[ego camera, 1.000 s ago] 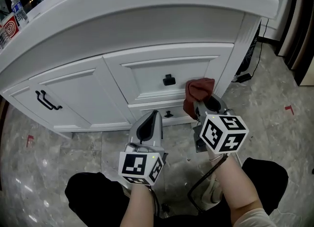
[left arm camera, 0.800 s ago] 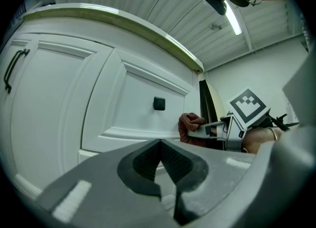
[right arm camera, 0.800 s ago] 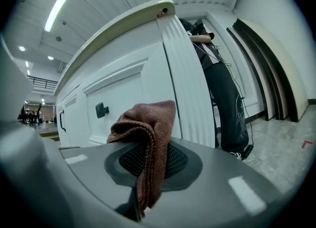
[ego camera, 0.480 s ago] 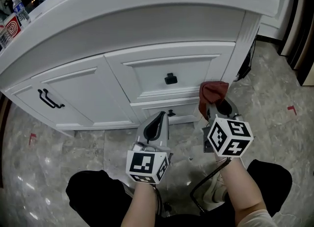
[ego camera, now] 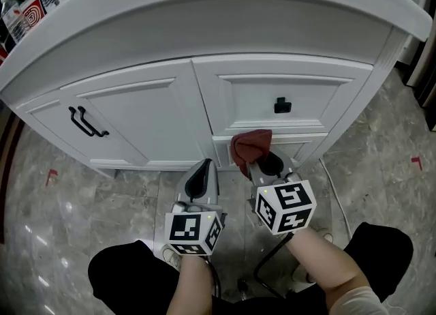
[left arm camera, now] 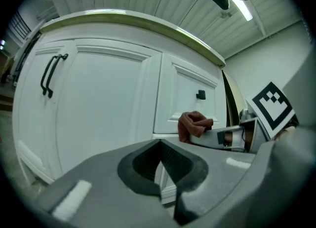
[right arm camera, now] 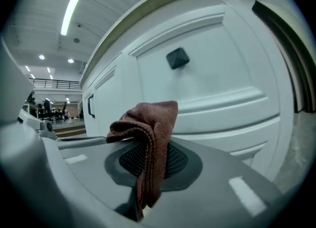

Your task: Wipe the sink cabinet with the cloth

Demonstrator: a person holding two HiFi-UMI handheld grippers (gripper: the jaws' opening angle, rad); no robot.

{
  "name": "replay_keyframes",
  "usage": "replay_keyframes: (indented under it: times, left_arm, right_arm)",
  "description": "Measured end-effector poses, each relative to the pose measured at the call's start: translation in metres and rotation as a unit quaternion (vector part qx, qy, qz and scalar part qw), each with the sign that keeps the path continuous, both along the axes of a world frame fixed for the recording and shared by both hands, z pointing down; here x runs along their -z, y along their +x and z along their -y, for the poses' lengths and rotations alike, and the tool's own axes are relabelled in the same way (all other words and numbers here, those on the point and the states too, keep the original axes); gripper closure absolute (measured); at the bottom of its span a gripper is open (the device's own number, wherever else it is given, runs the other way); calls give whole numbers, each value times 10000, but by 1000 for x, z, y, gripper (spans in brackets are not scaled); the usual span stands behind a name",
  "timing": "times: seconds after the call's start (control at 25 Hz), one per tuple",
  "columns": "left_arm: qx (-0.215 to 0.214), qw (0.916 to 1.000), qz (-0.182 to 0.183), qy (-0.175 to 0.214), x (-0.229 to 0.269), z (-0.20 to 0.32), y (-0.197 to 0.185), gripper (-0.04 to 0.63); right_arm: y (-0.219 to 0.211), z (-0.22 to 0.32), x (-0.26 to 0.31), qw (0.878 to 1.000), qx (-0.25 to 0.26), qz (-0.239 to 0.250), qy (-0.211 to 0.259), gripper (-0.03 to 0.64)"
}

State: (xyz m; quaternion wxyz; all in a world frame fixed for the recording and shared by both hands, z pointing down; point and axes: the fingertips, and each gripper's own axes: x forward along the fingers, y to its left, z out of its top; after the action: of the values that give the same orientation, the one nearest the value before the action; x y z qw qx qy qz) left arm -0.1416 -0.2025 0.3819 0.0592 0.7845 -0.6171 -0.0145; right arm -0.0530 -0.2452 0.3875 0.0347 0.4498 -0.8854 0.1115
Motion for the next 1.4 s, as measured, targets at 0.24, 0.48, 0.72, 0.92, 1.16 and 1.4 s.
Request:
replay_keyframes:
  times: [0.24,0.48,0.72,0.92,1.16,1.4]
  left_arm:
    - [154,9999,-37,18,-1,-5,-26,595]
    - [-35,9999,110,-22,-7,-3,-21,595]
    - [-148,9998,83,37,-6,0,-9,595]
    - [-337,9994,120,-20,-13,4,13,595]
    - [-462,9989,91,-11,-13,10,34,595]
    - [-602,9981,85,-13,-11,15,55,595]
  right_arm:
    - [-59,-1,-40,9986,411,-121,-318,537]
    - [-70,6,-45,9986,407,-8,-329,537]
    - [-51,7,-50,9987,330,78,-386,537]
    - [-25,13,-56,9994,130,-94,-311,537]
    - [8,19,-62,9987,-95,-61,-503,537]
    - [41,22,-63,9964,-393,181,-735,537]
